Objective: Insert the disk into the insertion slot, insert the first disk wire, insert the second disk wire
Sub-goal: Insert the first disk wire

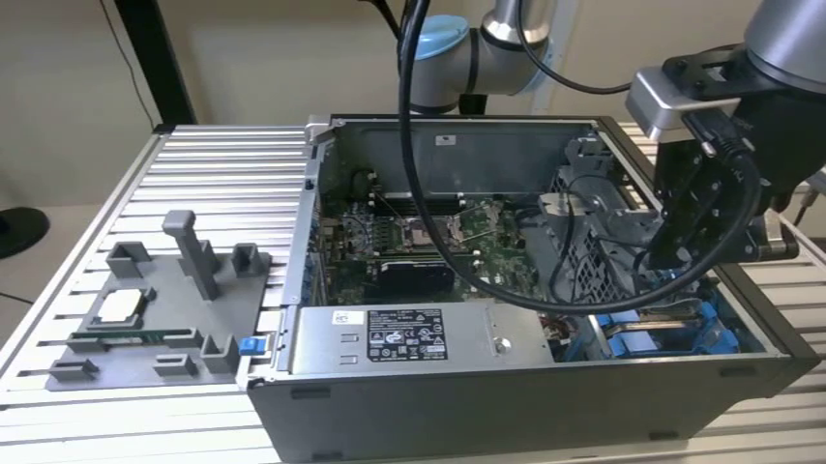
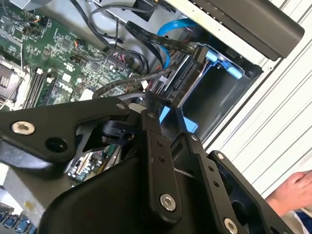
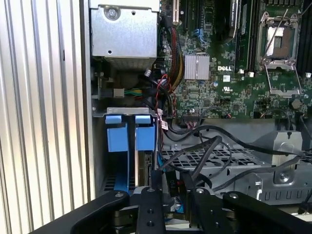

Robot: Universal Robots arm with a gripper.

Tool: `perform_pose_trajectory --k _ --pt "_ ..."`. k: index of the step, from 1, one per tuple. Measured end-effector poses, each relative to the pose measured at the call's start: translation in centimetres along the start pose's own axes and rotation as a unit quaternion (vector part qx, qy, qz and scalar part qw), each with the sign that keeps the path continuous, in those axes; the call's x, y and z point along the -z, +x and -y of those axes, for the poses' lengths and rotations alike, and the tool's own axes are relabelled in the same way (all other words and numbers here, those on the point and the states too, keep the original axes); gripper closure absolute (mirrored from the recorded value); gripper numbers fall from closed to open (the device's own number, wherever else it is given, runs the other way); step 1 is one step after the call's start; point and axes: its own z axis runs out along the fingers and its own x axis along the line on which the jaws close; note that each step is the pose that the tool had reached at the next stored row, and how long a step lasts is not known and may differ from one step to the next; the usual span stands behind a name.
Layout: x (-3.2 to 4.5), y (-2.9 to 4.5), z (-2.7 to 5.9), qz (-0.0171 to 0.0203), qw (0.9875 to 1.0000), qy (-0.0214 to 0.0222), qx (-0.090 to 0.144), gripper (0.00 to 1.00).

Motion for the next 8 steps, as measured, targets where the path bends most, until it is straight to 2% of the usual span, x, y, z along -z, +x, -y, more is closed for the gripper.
perform_pose_trajectory --k 8 --pt "-0.06 0.01 -0.03 0.0037 1.0000 0.0008 0.000 1.00"
